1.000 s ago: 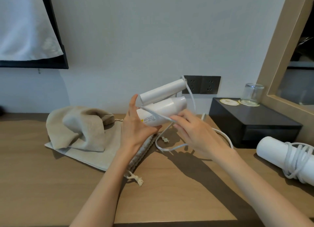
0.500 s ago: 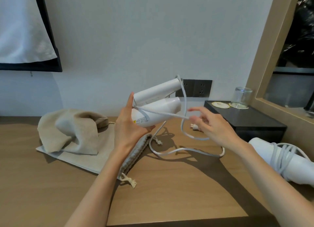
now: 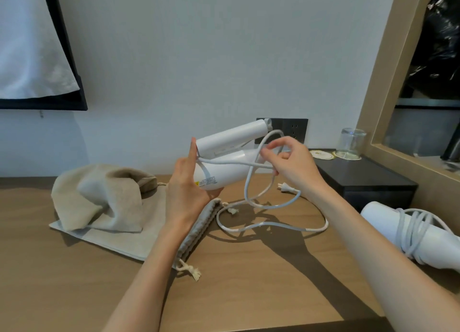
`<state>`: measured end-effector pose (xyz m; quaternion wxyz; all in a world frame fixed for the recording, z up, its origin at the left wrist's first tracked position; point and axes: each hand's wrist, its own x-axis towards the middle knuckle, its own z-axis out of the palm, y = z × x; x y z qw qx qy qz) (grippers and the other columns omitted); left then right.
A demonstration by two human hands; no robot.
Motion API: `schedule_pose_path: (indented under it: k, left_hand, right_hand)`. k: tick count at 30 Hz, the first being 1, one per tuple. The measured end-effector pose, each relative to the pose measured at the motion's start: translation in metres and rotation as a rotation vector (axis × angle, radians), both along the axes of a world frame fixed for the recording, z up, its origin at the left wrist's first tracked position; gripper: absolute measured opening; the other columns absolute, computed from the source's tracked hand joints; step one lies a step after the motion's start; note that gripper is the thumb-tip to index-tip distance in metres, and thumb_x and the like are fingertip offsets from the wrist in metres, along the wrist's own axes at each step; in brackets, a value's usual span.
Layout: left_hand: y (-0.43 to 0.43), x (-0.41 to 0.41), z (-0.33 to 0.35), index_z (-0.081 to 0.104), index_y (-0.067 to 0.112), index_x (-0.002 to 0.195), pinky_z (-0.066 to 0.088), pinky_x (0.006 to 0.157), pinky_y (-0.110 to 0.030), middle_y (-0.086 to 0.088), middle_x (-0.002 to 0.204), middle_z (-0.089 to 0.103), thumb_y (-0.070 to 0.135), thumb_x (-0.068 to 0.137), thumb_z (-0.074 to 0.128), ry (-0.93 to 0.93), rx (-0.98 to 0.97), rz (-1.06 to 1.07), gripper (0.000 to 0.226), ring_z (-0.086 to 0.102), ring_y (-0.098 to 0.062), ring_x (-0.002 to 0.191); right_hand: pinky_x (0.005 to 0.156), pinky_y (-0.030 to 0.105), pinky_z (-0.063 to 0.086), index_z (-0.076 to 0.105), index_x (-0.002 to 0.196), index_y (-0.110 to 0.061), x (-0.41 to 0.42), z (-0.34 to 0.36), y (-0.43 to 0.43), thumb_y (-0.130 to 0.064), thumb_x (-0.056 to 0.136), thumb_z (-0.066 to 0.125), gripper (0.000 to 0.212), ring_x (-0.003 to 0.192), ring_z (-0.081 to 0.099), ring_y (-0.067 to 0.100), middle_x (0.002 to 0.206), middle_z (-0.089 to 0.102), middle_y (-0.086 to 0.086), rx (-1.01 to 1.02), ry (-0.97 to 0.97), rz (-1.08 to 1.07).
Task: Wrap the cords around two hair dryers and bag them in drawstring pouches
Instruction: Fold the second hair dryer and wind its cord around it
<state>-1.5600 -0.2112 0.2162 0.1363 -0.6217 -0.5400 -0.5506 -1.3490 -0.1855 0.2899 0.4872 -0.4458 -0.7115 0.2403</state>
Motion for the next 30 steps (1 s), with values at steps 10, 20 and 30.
schedule_pose_path:
  k: [10, 20, 30]
  left_hand:
    - [-0.003, -0.001, 0.000, 0.024, 0.013, 0.150, 0.041, 0.068, -0.030, -0.016, 0.111, 0.056, 0.018, 0.060, 0.088, 0.039, -0.033, 0.037, 0.110, 0.057, -0.029, 0.095]
    - [-0.002, -0.007, 0.000, 0.020, 0.017, 0.151, 0.040, 0.073, -0.029, -0.015, 0.115, 0.055, 0.026, 0.061, 0.088, -0.077, -0.049, 0.069, 0.113, 0.055, -0.026, 0.101]
    - [0.003, -0.007, -0.003, 0.014, 0.032, 0.151, 0.037, 0.083, -0.023, -0.005, 0.122, 0.053, 0.034, 0.054, 0.090, -0.301, -0.164, 0.033, 0.123, 0.052, -0.020, 0.109]
  right_hand:
    - [0.056, 0.037, 0.048, 0.058, 0.116, -0.036, 0.008, -0.002, -0.009, -0.016, 0.095, 0.044, 0.031, 0.058, 0.054, 0.015, 0.066, 0.059, -0.002, 0.294, -0.313, 0.048]
    - [0.049, 0.020, 0.028, 0.055, 0.061, -0.025, 0.027, -0.023, -0.012, -0.051, 0.092, 0.050, 0.040, 0.051, 0.043, 0.008, 0.050, 0.045, -0.009, 0.206, -0.617, -0.149]
    - [0.054, 0.030, 0.038, 0.050, 0.046, -0.014, 0.037, -0.036, 0.000, -0.058, 0.076, 0.067, 0.055, 0.047, 0.040, 0.013, 0.043, 0.039, -0.002, 0.009, -0.322, -0.155]
